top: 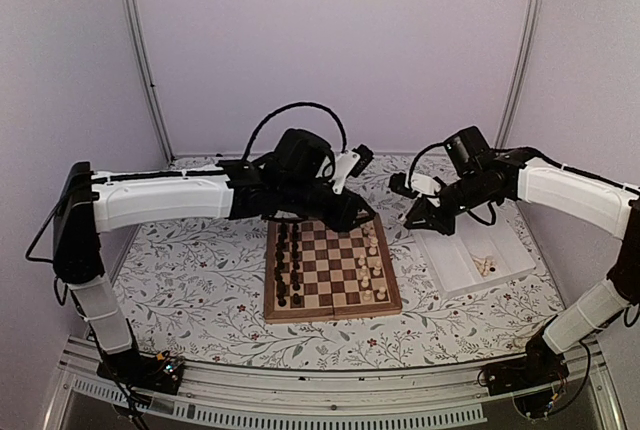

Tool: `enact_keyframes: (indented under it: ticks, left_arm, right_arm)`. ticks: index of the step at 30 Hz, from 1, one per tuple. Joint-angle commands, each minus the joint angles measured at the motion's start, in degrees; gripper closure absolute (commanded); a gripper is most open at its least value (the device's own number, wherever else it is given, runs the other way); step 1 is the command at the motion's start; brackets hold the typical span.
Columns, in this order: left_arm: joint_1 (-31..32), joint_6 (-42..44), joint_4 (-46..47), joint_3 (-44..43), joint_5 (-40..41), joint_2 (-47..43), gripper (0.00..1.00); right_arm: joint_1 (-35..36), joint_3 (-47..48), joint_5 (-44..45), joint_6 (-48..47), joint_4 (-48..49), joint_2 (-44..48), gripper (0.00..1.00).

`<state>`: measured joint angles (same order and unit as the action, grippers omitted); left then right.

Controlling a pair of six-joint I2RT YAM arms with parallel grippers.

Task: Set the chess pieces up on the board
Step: Place the chess piece on the chessboard.

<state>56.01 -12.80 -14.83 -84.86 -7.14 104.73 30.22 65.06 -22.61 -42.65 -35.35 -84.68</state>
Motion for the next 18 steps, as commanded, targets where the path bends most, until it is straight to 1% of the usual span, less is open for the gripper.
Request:
enact_keyframes:
  ticks: [1, 5, 8, 14, 18]
  left_arm:
    - [-0.8, -8.5, 20.7, 5.6, -13.1, -1.6, 0.61]
    - [-1.0, -12.5, 23.7, 4.3, -18.3, 1.4, 0.60]
    - [-1.0, -14.7, 26.8, 4.6, -20.7, 2.7, 0.59]
    - [-1.0, -15.6, 27.2, 4.5, -20.0, 4.0, 0.60]
    - [-1.1, -15.5, 26.1, 4.3, -18.8, 4.6, 0.65]
  right_arm:
    - [1.6, 4.9, -4.1, -0.3, -6.2, 0.6, 0.95]
    - [3.1, 7.5, -5.3, -0.1, -8.3, 1.1, 0.95]
    - [4.1, 8.7, -5.0, 0.2, -9.7, 1.1, 0.94]
    - [5.6, 9.3, -4.7, 0.1, -10.8, 0.8, 0.94]
    - [5.9, 9.9, -4.9, 0.1, -11.0, 0.8, 0.94]
